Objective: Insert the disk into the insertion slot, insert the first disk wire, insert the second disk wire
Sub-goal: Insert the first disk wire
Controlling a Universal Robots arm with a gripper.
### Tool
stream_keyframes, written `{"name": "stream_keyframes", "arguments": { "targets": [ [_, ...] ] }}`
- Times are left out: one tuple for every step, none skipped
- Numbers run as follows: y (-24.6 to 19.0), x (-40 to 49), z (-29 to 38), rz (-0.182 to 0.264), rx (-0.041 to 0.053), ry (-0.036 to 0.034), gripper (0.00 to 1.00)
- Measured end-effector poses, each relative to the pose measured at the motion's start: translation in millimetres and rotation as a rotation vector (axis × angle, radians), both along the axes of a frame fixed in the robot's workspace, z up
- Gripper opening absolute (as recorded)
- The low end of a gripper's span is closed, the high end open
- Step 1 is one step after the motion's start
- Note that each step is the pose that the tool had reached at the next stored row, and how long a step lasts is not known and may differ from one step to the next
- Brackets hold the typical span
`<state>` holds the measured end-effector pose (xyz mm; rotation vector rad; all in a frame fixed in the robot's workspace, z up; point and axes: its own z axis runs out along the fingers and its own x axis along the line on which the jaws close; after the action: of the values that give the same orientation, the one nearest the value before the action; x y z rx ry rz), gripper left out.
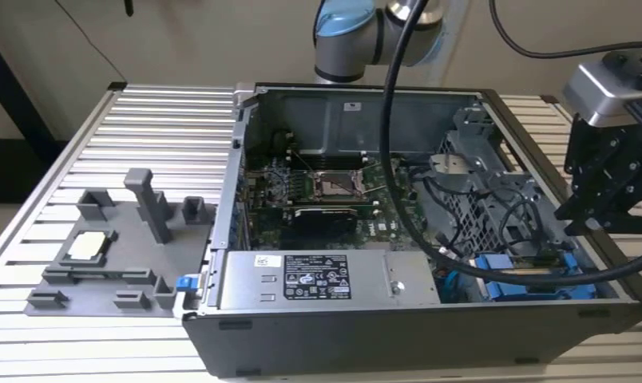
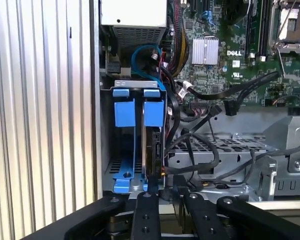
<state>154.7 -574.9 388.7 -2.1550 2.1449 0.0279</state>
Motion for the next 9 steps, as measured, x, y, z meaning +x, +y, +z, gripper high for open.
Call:
{"name": "stream_keyframes", "arguments": {
  "targets": [
    [0.7, -0.7, -0.1, 0.000, 0.0027, 0.0015, 0.27],
    [2.0, -1.5, -0.2, 0.000, 0.0066, 0.0014, 0.27],
    [3.7, -2.5, -0.3, 0.000, 0.0107, 0.0015, 0.27],
    [5.3, -3.7, -0.5, 0.000, 0.0160, 0.0015, 0.27],
    [7.0, -4.9, -0.7, 0.000, 0.0223, 0.0015, 0.27],
    [8.7, -6.2, -0.8, 0.000, 0.0293, 0.0015, 0.27],
    [10.2, -7.3, -1.0, 0.000, 0.0361, 0.0015, 0.27],
    [11.9, -8.5, -1.1, 0.000, 0.0437, 0.0016, 0.27],
    [13.2, -9.6, -1.1, 0.000, 0.0505, 0.0015, 0.27]
  ]
}}
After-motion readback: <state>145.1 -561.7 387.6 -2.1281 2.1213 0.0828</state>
